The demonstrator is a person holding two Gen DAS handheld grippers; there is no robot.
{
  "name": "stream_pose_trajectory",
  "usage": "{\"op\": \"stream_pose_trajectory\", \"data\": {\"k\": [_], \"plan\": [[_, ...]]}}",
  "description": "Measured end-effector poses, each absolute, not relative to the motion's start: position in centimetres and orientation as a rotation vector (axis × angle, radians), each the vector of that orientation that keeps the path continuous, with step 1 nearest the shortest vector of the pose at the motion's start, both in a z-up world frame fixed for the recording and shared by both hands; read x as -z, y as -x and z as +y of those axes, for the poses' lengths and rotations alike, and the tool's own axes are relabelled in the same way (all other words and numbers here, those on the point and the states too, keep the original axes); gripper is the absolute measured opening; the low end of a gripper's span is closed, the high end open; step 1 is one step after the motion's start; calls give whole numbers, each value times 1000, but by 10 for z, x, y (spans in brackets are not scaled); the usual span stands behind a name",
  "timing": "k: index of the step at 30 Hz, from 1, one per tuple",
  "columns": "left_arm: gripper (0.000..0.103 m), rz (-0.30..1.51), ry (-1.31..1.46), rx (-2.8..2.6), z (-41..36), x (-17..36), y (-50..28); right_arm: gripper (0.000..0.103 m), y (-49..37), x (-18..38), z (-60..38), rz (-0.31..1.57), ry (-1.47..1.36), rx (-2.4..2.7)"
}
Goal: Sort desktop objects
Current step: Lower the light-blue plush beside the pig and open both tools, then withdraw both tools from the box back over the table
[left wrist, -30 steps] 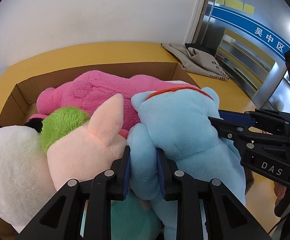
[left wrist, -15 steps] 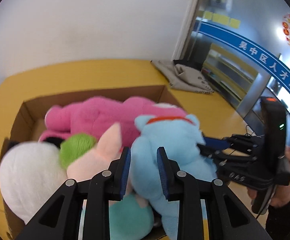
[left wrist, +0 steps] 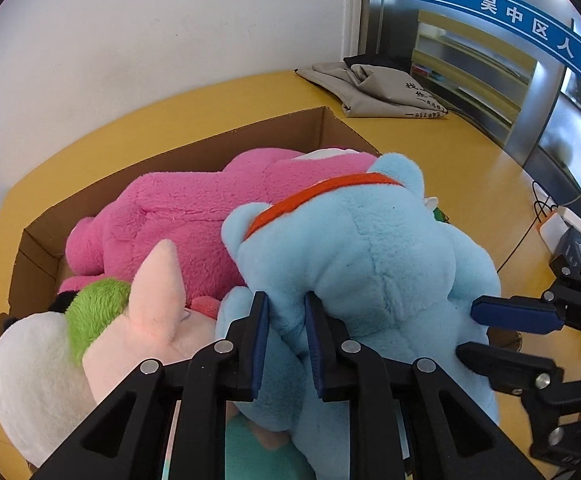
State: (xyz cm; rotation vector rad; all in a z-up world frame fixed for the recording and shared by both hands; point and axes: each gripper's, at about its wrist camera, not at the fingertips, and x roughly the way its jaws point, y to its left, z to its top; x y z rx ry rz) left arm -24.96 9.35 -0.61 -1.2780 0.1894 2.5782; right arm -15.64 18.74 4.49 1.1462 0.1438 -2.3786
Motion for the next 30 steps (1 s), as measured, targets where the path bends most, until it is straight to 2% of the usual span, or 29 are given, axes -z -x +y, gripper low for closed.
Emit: {"op": "stream_pose_trajectory", "data": {"k": [5,15,24,26,27,28,29,30], "plan": [[16,107,1285,-2560,89,14,254,23,167,-31,179,229,-1200,2349],[16,103,1291,-2579,94,28,250,23,178,-8,168,312,-1311,2295],[18,10,1275,-2518,80,17,239,24,176,-7,179,237,-1335,2307],[18,-26,1261,-2509,74,13,232,27,170,-12,184,199,-1321,2338],[23,-39,1261,-2498,71,10,227,33,167,-14,186,192,-1310,2364],[29,-49,1264,-2495,67,8,221,50,162,-17,189,196,-1293,2399],[53,-56,1265,-2504,64,5,211,65,156,-20,191,190,-1266,2431],[81,-57,1261,-2523,60,2,201,92,150,-24,194,173,-1233,2458]]}}
